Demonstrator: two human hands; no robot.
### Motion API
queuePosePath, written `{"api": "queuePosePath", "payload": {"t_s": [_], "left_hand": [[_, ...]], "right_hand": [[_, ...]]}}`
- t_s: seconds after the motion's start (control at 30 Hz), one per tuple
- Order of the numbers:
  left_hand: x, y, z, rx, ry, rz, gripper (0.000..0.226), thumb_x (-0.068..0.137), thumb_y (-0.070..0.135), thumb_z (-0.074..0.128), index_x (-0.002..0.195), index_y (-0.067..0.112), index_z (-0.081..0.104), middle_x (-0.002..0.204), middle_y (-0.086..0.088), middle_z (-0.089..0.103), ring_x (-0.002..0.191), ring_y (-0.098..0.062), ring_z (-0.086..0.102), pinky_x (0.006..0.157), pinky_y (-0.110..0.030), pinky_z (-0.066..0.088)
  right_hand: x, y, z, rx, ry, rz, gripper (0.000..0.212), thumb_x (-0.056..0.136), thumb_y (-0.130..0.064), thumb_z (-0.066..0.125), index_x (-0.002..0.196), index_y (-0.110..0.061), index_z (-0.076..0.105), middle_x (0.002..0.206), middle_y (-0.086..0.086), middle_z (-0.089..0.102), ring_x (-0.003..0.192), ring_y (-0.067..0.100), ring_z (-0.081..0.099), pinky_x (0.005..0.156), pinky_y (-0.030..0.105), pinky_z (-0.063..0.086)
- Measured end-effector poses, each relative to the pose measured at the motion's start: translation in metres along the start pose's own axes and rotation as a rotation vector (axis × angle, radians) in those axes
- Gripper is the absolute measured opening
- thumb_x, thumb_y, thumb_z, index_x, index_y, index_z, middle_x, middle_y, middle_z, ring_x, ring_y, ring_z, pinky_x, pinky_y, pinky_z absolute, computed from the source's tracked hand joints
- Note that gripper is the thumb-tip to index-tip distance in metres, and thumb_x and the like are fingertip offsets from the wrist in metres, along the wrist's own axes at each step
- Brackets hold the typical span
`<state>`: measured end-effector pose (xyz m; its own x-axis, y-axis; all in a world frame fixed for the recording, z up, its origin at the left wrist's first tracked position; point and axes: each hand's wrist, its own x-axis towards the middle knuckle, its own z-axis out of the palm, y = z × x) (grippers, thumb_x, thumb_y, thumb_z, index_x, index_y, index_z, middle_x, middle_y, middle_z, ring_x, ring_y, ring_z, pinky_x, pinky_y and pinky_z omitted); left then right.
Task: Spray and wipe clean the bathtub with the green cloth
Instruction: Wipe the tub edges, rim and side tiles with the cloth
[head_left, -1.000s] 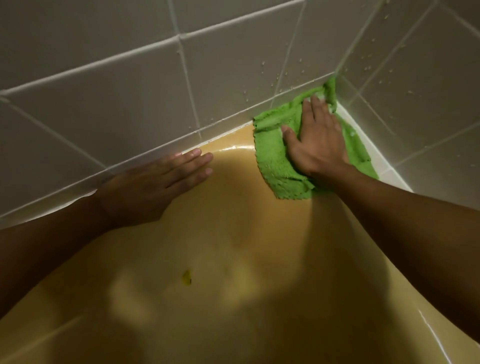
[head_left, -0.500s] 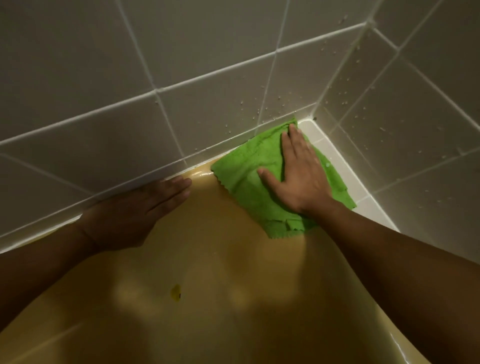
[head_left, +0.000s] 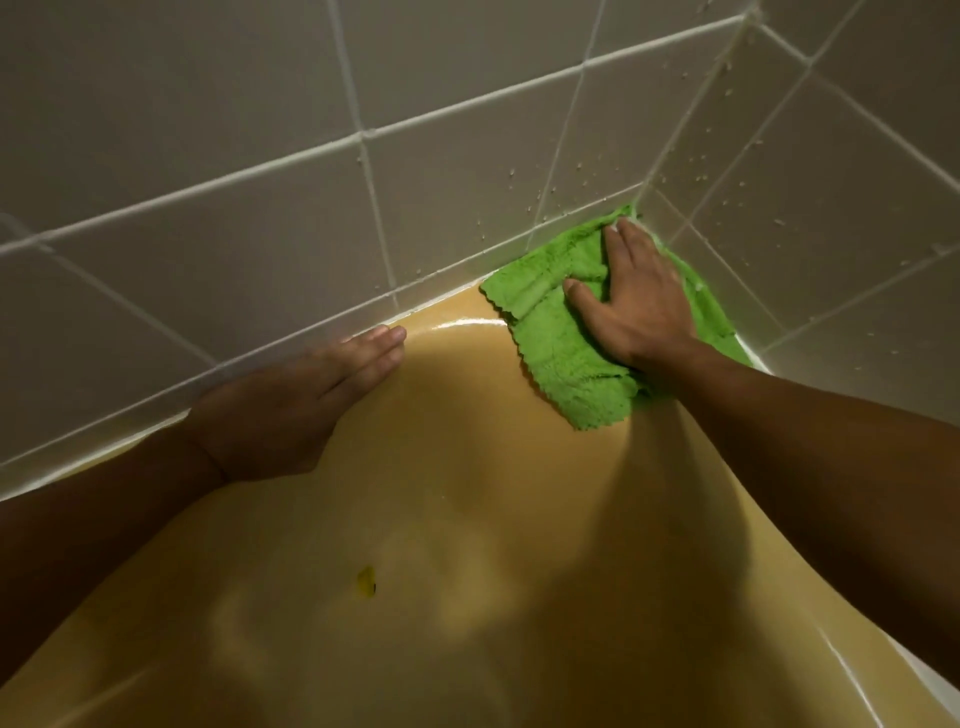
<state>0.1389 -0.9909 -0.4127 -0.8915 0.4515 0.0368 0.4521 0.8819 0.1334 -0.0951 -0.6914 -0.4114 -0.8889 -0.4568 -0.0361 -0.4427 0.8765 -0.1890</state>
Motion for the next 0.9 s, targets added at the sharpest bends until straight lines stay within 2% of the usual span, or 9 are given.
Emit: {"api": "queuePosePath", "payload": {"t_s": [0.1,0.2,0.3,0.4,0.5,0.63,0.8,0.9], "left_hand": [[-0.006,-0.002,0.005,0.021,-0.001,-0.019,0.089,0.08,-0.005,0.057,0.162,-0.001,0.021,0.17,-0.019,0.016,0.16,-0.029,0.014,0.129,-0.037,0.014],[-0.012,-0.002,0.009,0.009,0.025,-0.041,0.079,0.09,-0.004,0.047,0.163,0.002,0.018,0.171,-0.019,0.016,0.16,-0.027,0.013,0.13,-0.032,0.01],[-0.029,-0.006,0.013,0.023,0.052,-0.038,0.072,0.097,0.007,0.038,0.165,0.008,0.015,0.171,-0.015,0.014,0.16,-0.016,0.003,0.129,-0.025,0.002],[-0.068,-0.017,0.017,0.024,0.007,-0.031,0.073,0.099,0.009,0.038,0.166,0.013,0.011,0.173,-0.012,0.012,0.16,-0.019,0.007,0.129,-0.031,0.011],[-0.113,-0.028,0.017,0.074,-0.015,0.023,0.074,0.095,-0.001,0.037,0.165,0.01,0.016,0.172,-0.012,0.016,0.159,-0.029,0.018,0.126,-0.039,0.018],[-0.143,-0.033,0.017,0.133,0.002,0.025,0.093,0.082,-0.016,0.056,0.164,0.008,0.021,0.172,-0.012,0.017,0.159,-0.028,0.018,0.125,-0.044,0.021],[-0.15,-0.035,0.016,0.131,0.005,0.082,0.076,0.09,-0.003,0.041,0.163,0.008,0.023,0.169,-0.014,0.025,0.157,-0.031,0.025,0.121,-0.049,0.029],[-0.149,-0.034,0.016,0.125,0.003,0.077,0.077,0.086,-0.006,0.049,0.16,0.004,0.029,0.169,-0.015,0.026,0.156,-0.033,0.026,0.122,-0.051,0.029]], "right_hand": [[-0.016,-0.02,0.006,-0.004,-0.018,-0.045,0.086,0.099,-0.07,0.023,0.163,-0.016,0.007,0.172,0.007,0.003,0.158,0.024,0.002,0.124,0.044,0.002],[-0.031,-0.048,0.014,-0.019,-0.012,-0.07,0.086,0.099,-0.07,0.021,0.163,-0.015,0.004,0.171,0.008,0.0,0.158,0.024,-0.001,0.126,0.043,0.0],[-0.053,-0.09,0.032,-0.001,0.021,-0.097,0.086,0.098,-0.066,0.027,0.164,-0.013,0.005,0.171,0.009,-0.002,0.158,0.024,-0.003,0.128,0.046,0.003],[-0.085,-0.147,0.066,0.122,0.09,-0.171,0.085,0.095,-0.051,0.042,0.163,-0.01,0.012,0.171,0.011,0.0,0.158,0.024,-0.006,0.128,0.044,0.0],[-0.097,-0.178,0.082,0.203,0.132,-0.113,0.082,0.094,-0.041,0.04,0.162,-0.007,0.012,0.171,0.011,-0.003,0.157,0.022,-0.012,0.128,0.045,-0.002],[-0.096,-0.171,0.083,0.211,0.136,-0.154,0.074,0.102,-0.039,0.039,0.164,-0.013,0.007,0.172,0.006,-0.007,0.157,0.018,-0.014,0.128,0.042,-0.004],[-0.088,-0.138,0.079,0.142,0.146,-0.294,0.066,0.107,-0.042,0.036,0.164,-0.02,0.011,0.172,0.001,0.003,0.158,0.015,-0.005,0.128,0.038,-0.003],[-0.074,-0.124,0.074,0.086,0.201,-0.17,0.064,0.107,-0.041,0.033,0.163,-0.018,0.015,0.172,0.003,0.009,0.158,0.018,0.002,0.127,0.037,-0.004]]}}
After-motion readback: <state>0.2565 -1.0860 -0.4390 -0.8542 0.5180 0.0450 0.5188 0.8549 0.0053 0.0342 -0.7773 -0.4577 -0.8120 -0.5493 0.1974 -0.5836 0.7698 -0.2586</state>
